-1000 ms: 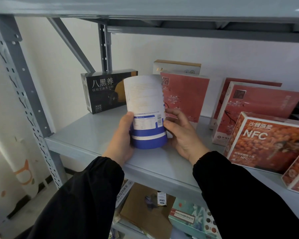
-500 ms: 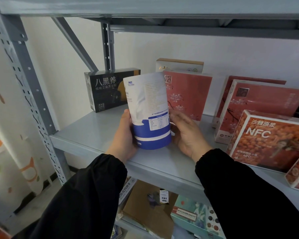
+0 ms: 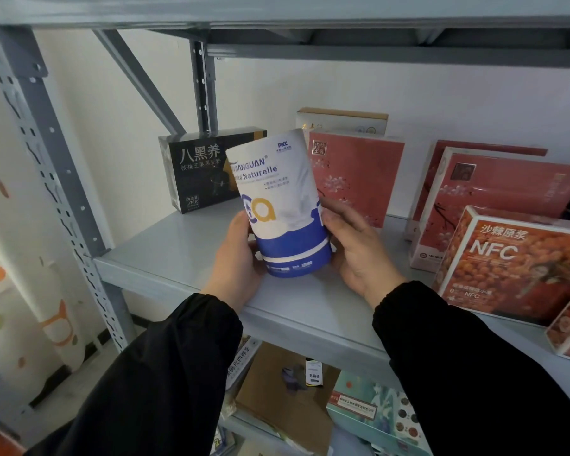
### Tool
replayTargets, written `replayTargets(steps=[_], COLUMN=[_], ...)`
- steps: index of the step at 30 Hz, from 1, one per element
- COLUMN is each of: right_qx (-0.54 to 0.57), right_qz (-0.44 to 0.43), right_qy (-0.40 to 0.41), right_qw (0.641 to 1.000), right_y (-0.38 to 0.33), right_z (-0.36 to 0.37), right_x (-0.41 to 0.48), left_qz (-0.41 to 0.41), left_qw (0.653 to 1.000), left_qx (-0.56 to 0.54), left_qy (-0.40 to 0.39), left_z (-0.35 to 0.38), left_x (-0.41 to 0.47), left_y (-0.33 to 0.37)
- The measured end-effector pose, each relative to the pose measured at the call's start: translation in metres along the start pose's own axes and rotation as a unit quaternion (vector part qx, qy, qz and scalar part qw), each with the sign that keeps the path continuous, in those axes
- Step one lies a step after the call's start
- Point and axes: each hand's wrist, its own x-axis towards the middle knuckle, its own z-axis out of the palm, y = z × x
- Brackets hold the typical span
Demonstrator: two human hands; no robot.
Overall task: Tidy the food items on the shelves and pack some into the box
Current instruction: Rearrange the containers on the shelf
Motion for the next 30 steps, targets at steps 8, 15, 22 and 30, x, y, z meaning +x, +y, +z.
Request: replayTargets(steps=[8,15,22,30], right_qx=[0.028,0.045,0.109,-0.025], right_qz=[0.054,0.072,0.139,0.039], right_qy=[0.021,0.084,0.011,-0.051], right_qw=[0.998,0.993,0.984,0.998], right_y=[0.002,0.010,-0.002,0.004], right_z=[0.005,0.006,0.012,0.011], right_x=[-0.004,0.004,0.001,-0.001], left_qz=[0.001,-0.007,-0.050,0.023], left_qw=[0.988,0.965,0.982,0.990], left_qx=[0.156,0.260,0.179,0.122], left_qy=[0.003,-0.017,-0.032,-0.063], left_z=[0.000,0.012,0.006,0.006], left_x=[-0.004,-0.001,0.018,0.005], left_y=[-0.008,-0.005,-0.017,-0.014])
